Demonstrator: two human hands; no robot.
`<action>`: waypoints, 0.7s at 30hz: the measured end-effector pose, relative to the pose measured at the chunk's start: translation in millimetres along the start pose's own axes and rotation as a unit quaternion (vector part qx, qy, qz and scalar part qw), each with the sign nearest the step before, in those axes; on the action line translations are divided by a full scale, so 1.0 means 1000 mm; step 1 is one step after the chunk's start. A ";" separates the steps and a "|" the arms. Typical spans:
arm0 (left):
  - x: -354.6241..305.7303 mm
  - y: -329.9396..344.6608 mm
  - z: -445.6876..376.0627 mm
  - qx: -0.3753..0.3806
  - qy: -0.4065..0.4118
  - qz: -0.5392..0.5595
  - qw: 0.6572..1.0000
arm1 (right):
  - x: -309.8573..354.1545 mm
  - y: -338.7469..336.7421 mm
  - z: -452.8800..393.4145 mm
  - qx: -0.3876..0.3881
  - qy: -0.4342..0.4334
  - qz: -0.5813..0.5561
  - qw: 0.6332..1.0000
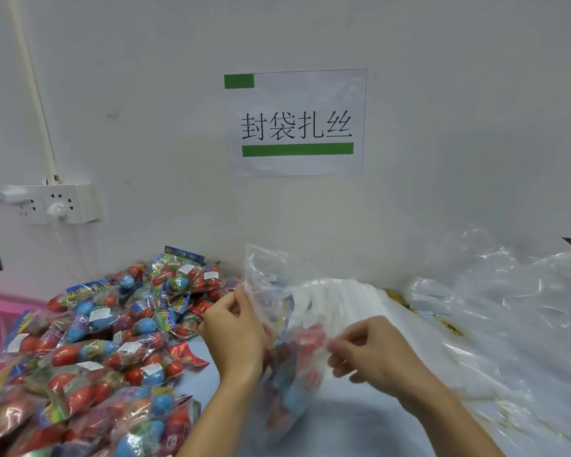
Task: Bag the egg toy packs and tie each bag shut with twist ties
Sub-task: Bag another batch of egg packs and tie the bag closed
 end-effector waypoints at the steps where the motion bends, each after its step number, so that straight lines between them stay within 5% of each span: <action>1: -0.001 0.000 -0.001 0.000 0.006 0.010 1.000 | 0.000 -0.015 -0.002 -0.062 -0.009 -0.010 0.998; 4: -0.007 0.009 0.000 0.043 0.025 0.028 0.998 | -0.002 -0.054 0.000 -0.197 -0.035 -0.036 0.979; 11: -0.004 0.035 0.013 0.169 -0.018 0.036 0.985 | -0.025 -0.060 -0.003 -0.162 0.001 -0.057 0.985; 14: 0.002 0.030 -0.001 0.179 -0.062 0.045 0.981 | -0.026 -0.069 0.005 -0.040 0.036 -0.050 0.997; 18: 0.035 0.044 -0.002 0.296 -0.124 -0.100 0.942 | -0.032 -0.021 0.047 0.289 0.131 0.007 0.948; 21: 0.055 0.061 0.024 0.417 -0.173 -0.120 0.884 | -0.016 -0.001 0.027 0.235 0.052 0.048 0.969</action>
Point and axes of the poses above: each hand's wrist, its own z-axis away from the middle knuckle, its own y-axis out of the palm, x = y × z, the point moved 10 cm from there along -z, towards the middle knuckle, and after that the axes turned 14 degrees about -y, right-handed, at the moved point
